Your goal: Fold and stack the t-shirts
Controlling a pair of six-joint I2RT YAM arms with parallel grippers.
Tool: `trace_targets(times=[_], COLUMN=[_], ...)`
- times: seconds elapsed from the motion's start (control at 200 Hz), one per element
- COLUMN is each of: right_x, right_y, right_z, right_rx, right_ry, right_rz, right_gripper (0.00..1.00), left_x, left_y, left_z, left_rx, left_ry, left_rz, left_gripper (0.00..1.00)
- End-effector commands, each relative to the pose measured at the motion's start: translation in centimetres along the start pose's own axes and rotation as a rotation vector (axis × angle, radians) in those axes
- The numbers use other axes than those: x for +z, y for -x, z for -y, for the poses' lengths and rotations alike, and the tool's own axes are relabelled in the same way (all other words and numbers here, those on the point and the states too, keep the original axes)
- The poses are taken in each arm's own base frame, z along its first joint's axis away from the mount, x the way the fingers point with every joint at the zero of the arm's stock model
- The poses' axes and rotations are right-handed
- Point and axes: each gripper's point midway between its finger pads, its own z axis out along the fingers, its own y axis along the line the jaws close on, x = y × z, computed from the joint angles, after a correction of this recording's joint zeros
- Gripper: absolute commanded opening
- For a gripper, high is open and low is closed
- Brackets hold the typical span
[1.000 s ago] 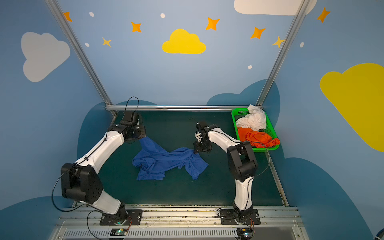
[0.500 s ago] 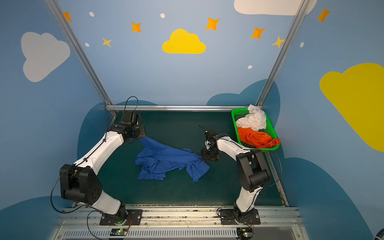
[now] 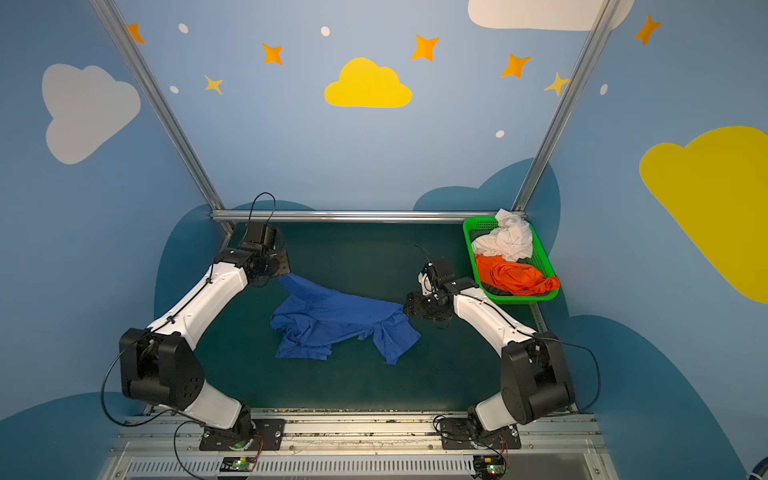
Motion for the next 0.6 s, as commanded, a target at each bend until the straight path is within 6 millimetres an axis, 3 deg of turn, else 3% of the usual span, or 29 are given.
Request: trace_targets(times=[0.0,0.16,0.3,0.471,0.596], right_x=[-2.0,-3.5,-2.5,-0.2,0.8], right_y=[1.7,2.0,0.7,-2.2,-3.7], right_z=[-2.4,-3.1,-0.2,1.9,3.0], right_rx=[-0.015,-0.032,0.046,0.111,0.140], right_ry=[0.132,0.174,0.055,-0.003,-0.039], right_rz=[0.119,0.174,0.118,-0.038,-0.082], right_gripper=[0.79,0.80,0.78,0.38,0.29], left_x=[0.1,0.2,0.1,-0.1,-0.3], left_y=[-0.5,-0.6,-0.6,-0.5,-0.5], left_z=[-0.7,-0.8,-0.8,-0.8,-0.9], left_rx=[-0.004,-0.007,-0.008,-0.004,-0.005], left_ry=[0.031,0.035,0.035,0.036,0.039], left_rz=[-0.013,-0.015,-0.012,-0.008,-0.004], left_gripper=[0.05,0.05,0.05,0.05,0.05])
